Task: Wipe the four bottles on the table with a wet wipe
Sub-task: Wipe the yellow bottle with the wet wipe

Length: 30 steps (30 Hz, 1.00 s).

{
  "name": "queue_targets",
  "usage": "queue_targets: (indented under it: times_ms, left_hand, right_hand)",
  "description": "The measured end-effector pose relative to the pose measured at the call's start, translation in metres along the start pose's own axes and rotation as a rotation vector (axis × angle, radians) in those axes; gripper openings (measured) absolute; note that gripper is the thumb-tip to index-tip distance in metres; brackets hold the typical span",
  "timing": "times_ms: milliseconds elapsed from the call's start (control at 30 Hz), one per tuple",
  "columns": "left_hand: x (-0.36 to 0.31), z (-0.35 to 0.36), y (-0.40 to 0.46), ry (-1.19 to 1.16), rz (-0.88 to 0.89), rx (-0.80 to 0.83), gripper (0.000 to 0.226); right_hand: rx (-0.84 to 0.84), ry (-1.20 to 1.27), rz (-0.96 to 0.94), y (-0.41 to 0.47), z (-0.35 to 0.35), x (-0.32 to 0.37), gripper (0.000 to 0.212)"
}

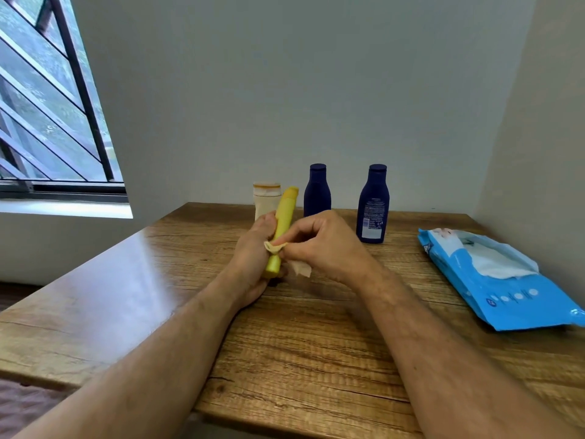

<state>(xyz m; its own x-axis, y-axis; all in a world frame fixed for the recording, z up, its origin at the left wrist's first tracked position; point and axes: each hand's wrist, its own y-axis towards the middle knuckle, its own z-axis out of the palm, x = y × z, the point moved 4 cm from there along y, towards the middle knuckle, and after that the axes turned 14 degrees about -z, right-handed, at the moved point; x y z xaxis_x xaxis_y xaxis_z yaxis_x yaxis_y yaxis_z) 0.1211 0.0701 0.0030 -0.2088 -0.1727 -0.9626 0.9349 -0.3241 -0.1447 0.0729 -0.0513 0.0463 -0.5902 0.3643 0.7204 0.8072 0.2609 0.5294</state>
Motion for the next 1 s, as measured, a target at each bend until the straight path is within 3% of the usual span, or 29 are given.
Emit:
queue_targets:
  times_ms: [133,200,267,400,467,600,800,867,1000]
  left_hand:
    - [0.001,0.005,-0.002,0.124,0.037,0.024,0.035]
    - [0.001,0.007,-0.004,0.140,0.046,0.032,0.033]
    - [0.000,0.008,-0.005,0.121,0.052,0.027,0.032]
    - [0.001,0.001,-0.003,-0.072,0.009,-0.017,0.039]
    - [0.001,0.000,-0.004,-0.140,-0.008,-0.015,0.038]
    - [0.000,0.004,-0.004,-0.022,0.012,0.035,0.033]
    - [0.001,0.005,-0.005,0.008,0.030,0.090,0.035]
    - [0.001,0.007,-0.007,-0.010,0.022,0.108,0.037]
    - [-0.001,0.007,-0.012,-0.080,0.014,0.156,0.039]
  right_hand:
    - [-0.368,0.005,-0.032,-0.001,-0.016,0.000,0.011]
    - [-0.443,0.051,-0.015,-0.002,-0.023,0.000,0.014]
    - [-0.348,0.126,0.030,-0.002,-0.020,-0.001,0.015]
    - [0.065,0.171,0.139,-0.003,0.001,0.001,0.014]
    - [0.159,0.162,0.165,-0.003,0.005,0.000,0.015]
    - [0.082,0.148,0.146,-0.004,-0.002,-0.001,0.013]
    - [-0.378,0.141,0.024,0.000,-0.020,-0.004,0.014]
    - [-0.344,0.171,0.035,0.001,-0.019,-0.006,0.016]
    - [-0.031,0.253,0.119,-0.001,-0.007,-0.006,0.017]
